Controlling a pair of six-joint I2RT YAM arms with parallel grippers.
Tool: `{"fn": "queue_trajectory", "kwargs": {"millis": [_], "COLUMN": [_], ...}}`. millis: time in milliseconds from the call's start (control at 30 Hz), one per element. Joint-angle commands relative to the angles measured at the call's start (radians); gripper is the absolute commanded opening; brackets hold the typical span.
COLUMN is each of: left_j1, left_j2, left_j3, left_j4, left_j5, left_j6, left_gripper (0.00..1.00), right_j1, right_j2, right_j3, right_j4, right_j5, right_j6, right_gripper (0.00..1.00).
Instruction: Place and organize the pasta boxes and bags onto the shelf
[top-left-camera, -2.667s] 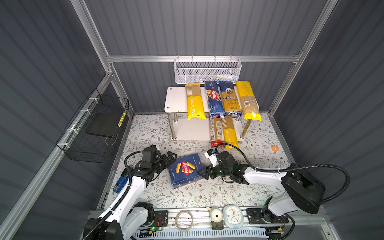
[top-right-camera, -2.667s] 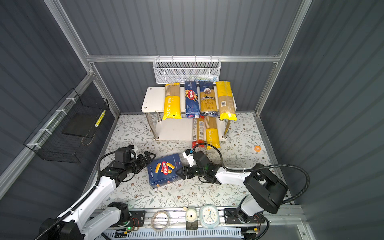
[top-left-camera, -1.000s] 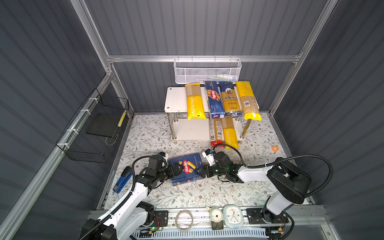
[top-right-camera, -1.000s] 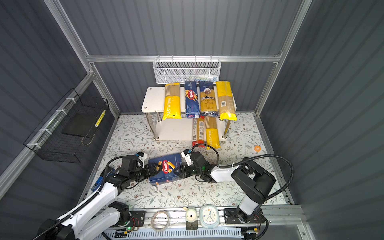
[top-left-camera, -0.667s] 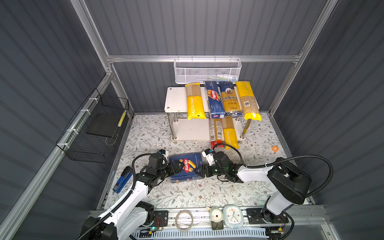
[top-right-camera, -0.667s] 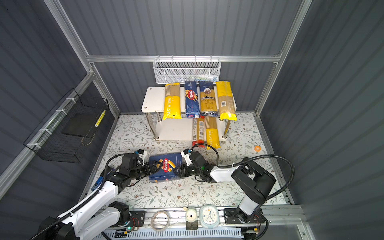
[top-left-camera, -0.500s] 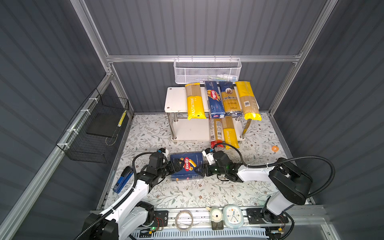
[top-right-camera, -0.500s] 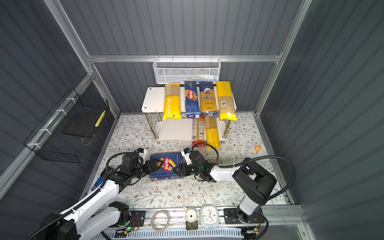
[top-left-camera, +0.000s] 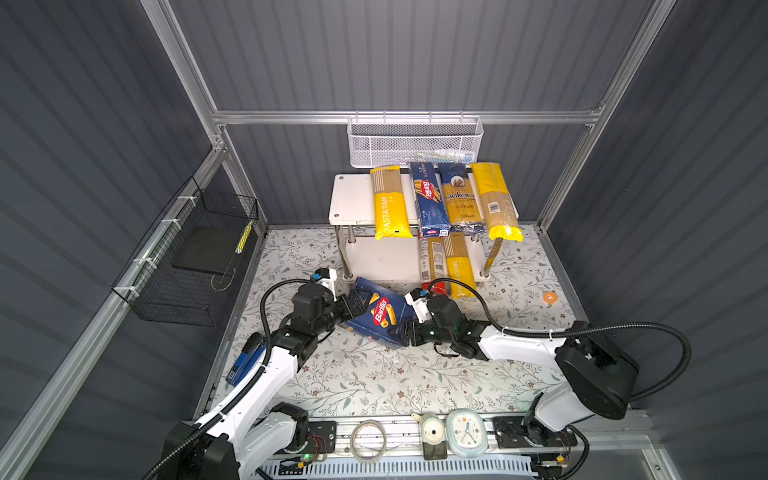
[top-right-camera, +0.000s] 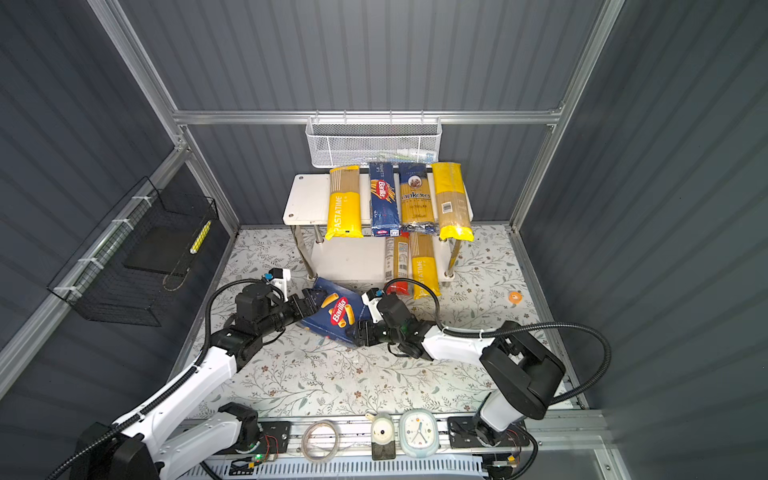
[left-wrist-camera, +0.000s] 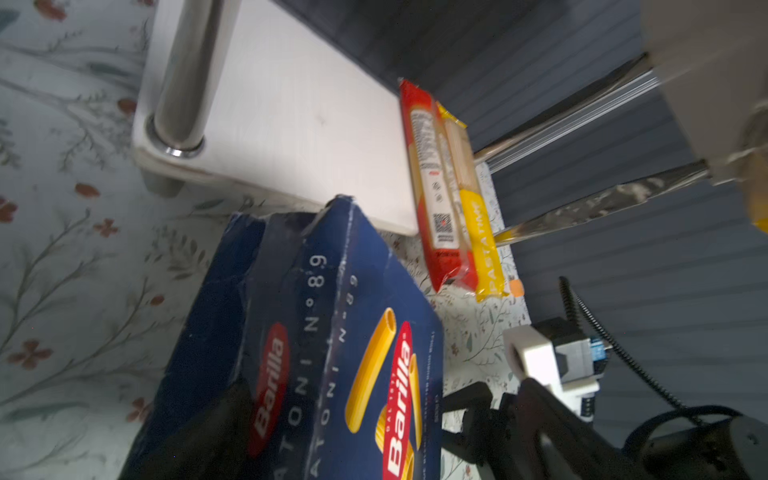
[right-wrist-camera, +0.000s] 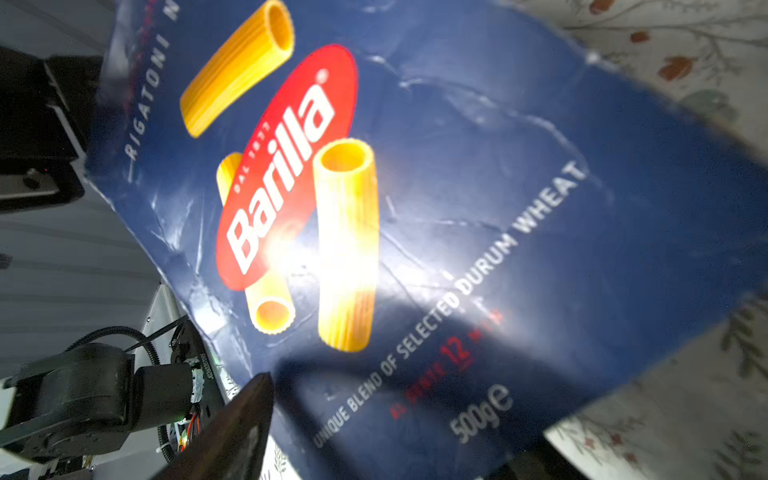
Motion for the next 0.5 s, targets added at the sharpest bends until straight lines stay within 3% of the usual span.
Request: {"fn": "queue_trajectory", "kwargs": {"millis": [0, 467], "left_j1": [-0.043, -0.048], "left_j2": [0.03, 0.114], "left_j3": [0.016, 0.096], "left_j4": [0.098, 0.152], "left_j5": [0.165, 0.164], "left_j6": [-0.053, -0.043], "left_gripper": [1.0, 1.0], "right_j1": [0.006, -0.043], "right_j2": [-0.058, -0.09], "right_j3": [0.098, 0.138], "right_j4": [0.199, 0.198], "right_j5": [-0.021, 0.018], "right_j6": [-0.055, -0.088], "right_gripper": [0.75, 0.76]}}
